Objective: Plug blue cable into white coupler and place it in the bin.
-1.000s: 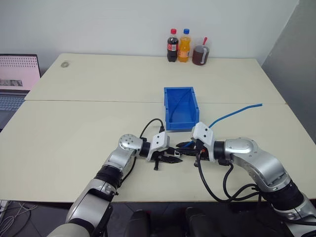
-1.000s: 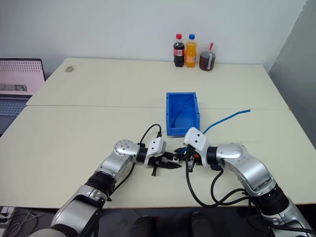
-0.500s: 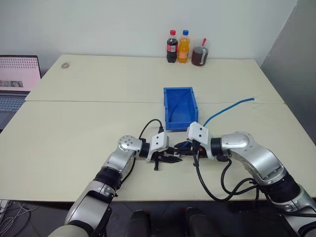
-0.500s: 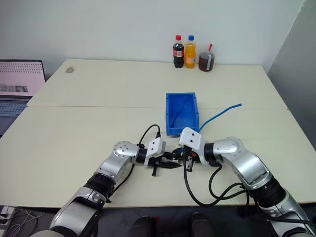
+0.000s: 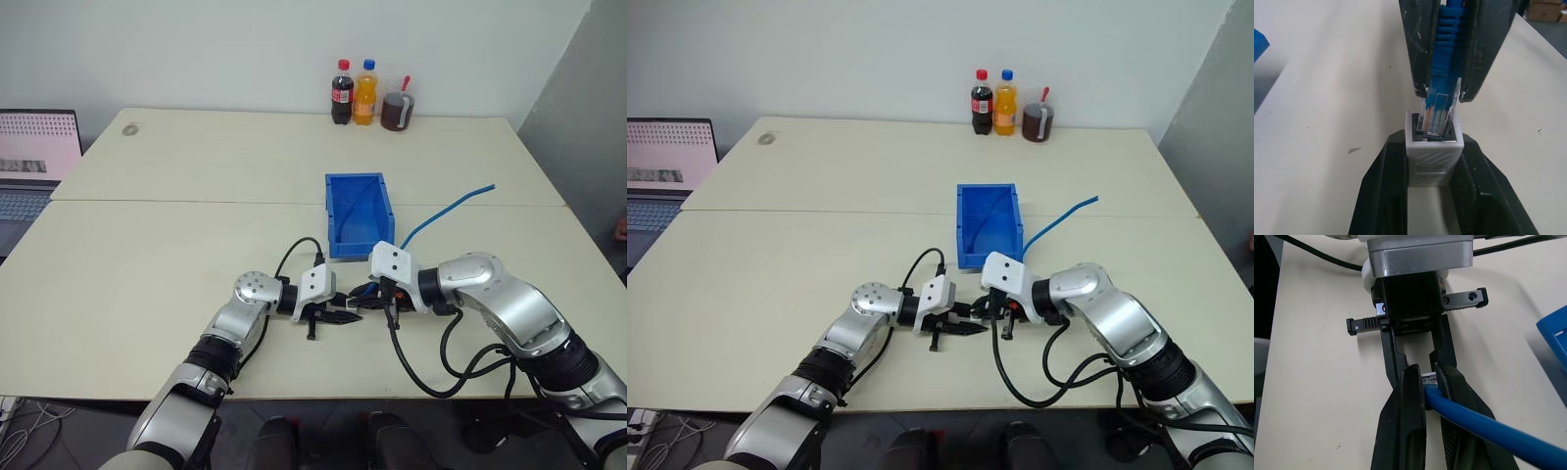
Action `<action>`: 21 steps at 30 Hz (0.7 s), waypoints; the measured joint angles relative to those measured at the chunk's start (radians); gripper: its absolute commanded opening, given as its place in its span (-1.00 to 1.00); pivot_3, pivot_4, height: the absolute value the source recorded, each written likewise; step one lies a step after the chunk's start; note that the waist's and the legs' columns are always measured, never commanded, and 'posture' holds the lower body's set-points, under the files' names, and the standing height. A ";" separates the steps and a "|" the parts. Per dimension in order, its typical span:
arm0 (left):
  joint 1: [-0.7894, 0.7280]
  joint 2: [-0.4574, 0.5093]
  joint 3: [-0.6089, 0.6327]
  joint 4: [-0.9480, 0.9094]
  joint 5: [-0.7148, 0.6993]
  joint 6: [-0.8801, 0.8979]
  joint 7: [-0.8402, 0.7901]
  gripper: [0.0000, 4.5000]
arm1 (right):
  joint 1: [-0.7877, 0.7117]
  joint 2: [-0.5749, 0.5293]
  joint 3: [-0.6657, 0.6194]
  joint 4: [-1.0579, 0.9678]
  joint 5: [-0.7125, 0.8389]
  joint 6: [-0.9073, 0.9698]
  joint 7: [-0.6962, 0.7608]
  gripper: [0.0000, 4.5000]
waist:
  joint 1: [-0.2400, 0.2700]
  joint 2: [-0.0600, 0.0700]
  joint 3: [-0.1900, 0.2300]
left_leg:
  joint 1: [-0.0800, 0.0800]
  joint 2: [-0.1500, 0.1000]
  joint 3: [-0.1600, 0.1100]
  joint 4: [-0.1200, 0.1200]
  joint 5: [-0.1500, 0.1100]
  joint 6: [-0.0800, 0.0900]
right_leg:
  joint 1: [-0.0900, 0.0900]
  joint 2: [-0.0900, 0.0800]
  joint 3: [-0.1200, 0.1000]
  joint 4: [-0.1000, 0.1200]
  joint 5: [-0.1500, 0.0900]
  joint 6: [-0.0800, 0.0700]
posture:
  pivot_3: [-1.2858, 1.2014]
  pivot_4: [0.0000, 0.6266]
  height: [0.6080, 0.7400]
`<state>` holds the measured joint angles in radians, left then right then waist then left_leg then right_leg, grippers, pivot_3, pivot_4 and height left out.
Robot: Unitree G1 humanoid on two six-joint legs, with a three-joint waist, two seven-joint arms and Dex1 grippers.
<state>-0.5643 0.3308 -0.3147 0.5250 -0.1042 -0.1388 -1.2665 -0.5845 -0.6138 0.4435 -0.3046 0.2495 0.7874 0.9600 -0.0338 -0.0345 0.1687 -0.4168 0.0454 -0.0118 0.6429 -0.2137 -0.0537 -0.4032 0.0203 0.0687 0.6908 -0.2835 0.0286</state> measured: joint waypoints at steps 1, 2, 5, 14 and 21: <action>0.002 0.001 0.002 0.000 0.000 0.000 0.000 -0.64 | -0.005 0.006 0.001 0.008 -0.002 0.004 0.000 -0.95 | -0.001 0.000 0.000 | 0.000 0.000 0.000 0.000 0.000 0.000 | 0.000 0.000 0.000 0.000 0.000 0.000 | 0.03 -0.52 1.00; 0.004 0.002 0.005 0.000 0.000 0.000 0.001 -0.64 | -0.009 0.012 0.002 0.017 -0.003 0.005 0.002 -0.95 | -0.001 0.000 -0.001 | 0.001 0.000 0.000 0.000 0.000 0.000 | 0.000 0.000 0.000 0.001 0.000 0.000 | 0.03 -0.52 1.00; 0.010 0.006 0.008 0.000 0.000 0.001 0.007 -0.64 | -0.020 0.041 0.002 0.053 -0.005 0.004 0.001 -0.95 | -0.009 0.000 -0.004 | 0.002 0.001 0.000 0.000 0.000 0.000 | 0.001 0.001 0.000 0.003 0.000 0.000 | 0.03 -0.52 1.00; 0.030 0.023 0.019 -0.004 0.006 0.004 0.020 -0.64 | -0.018 0.100 0.010 0.117 -0.040 -0.040 0.000 -0.95 | -0.033 0.001 -0.007 | 0.022 0.002 -0.001 -0.004 0.000 0.000 | 0.018 0.002 0.000 0.003 -0.003 -0.005 | 0.03 -0.52 1.00; 0.030 0.027 0.024 -0.005 0.007 0.010 0.016 -0.64 | -0.036 0.162 0.025 0.176 -0.075 -0.074 -0.005 -0.95 | -0.044 0.002 -0.009 | 0.022 0.002 -0.002 -0.005 0.000 0.000 | 0.018 0.002 0.000 0.003 -0.003 -0.004 | 0.03 -0.52 1.00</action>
<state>-0.5339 0.3575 -0.2909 0.5202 -0.0971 -0.1292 -1.2505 -0.6202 -0.4514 0.4684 -0.1290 0.1741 0.7132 0.9547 -0.0774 -0.0329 0.1602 -0.3943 0.0470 -0.0133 0.6383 -0.2139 -0.0537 -0.3853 0.0222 0.0687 0.6942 -0.2863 0.0242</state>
